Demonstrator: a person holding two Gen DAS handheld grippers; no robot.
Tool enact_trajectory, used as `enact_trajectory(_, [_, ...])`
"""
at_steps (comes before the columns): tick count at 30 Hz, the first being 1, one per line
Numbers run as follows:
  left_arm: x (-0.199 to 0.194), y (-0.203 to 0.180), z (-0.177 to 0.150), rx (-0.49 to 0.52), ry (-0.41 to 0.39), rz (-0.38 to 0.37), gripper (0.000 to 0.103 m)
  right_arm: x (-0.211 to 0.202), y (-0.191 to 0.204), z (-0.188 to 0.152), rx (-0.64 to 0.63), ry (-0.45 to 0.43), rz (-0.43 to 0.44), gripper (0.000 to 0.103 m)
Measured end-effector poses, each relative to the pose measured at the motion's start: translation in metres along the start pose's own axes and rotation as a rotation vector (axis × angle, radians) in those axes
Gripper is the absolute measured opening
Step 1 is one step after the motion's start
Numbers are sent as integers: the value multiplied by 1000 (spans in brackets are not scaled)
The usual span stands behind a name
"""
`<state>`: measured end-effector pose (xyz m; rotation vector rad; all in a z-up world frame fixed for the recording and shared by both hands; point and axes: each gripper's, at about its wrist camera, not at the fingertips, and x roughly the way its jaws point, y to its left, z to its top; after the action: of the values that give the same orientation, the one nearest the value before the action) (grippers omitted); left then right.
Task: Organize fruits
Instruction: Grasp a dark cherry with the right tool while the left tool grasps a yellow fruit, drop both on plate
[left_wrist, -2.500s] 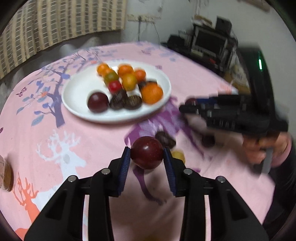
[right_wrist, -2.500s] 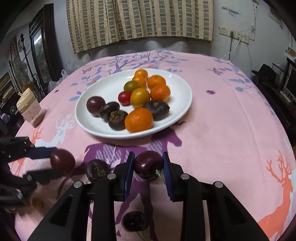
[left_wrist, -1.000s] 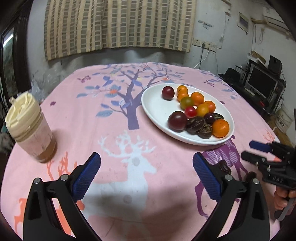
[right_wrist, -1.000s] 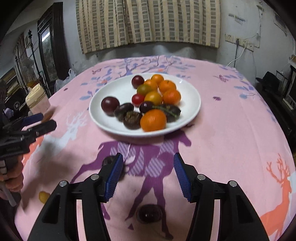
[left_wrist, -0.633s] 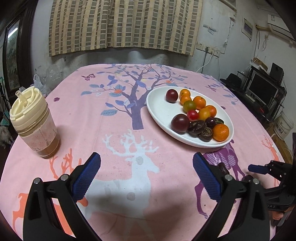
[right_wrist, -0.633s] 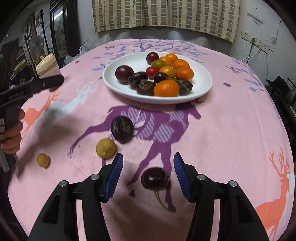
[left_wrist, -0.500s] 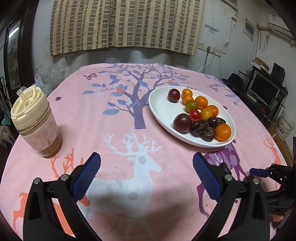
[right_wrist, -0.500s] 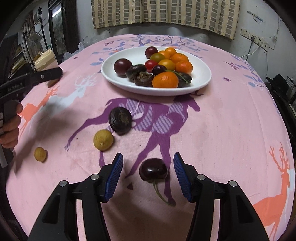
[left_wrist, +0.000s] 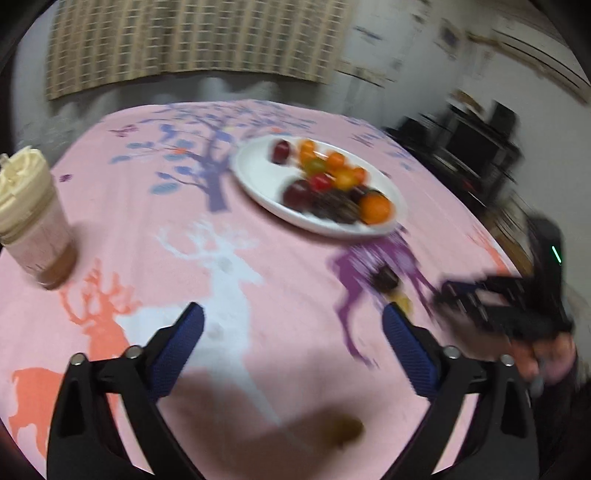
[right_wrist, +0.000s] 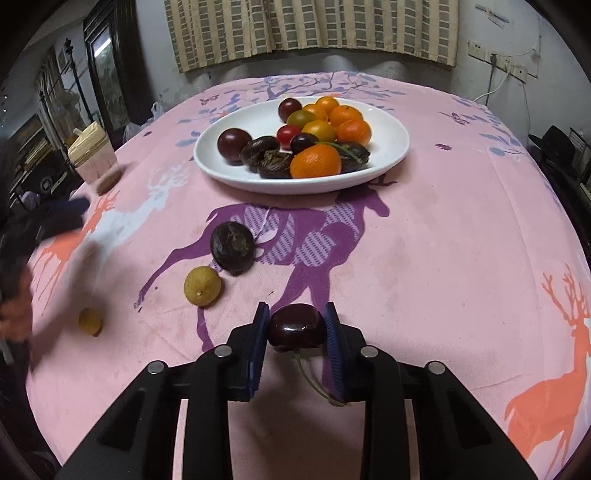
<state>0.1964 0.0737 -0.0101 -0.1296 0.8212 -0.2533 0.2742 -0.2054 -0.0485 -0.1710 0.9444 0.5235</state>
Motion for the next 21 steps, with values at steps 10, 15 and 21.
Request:
enact_trajectory(10, [6,-30,-57,138,156,-53,48,-1,3,0,-7,-2,-3,31])
enact_trajectory(15, [13,-28,-58,127,176,-52,30,-1,2,0,-8,-3,-3,31])
enact_trajectory(21, [14,-29,-41,134,164,-30,26,-11,1,7,15,-71,32,30])
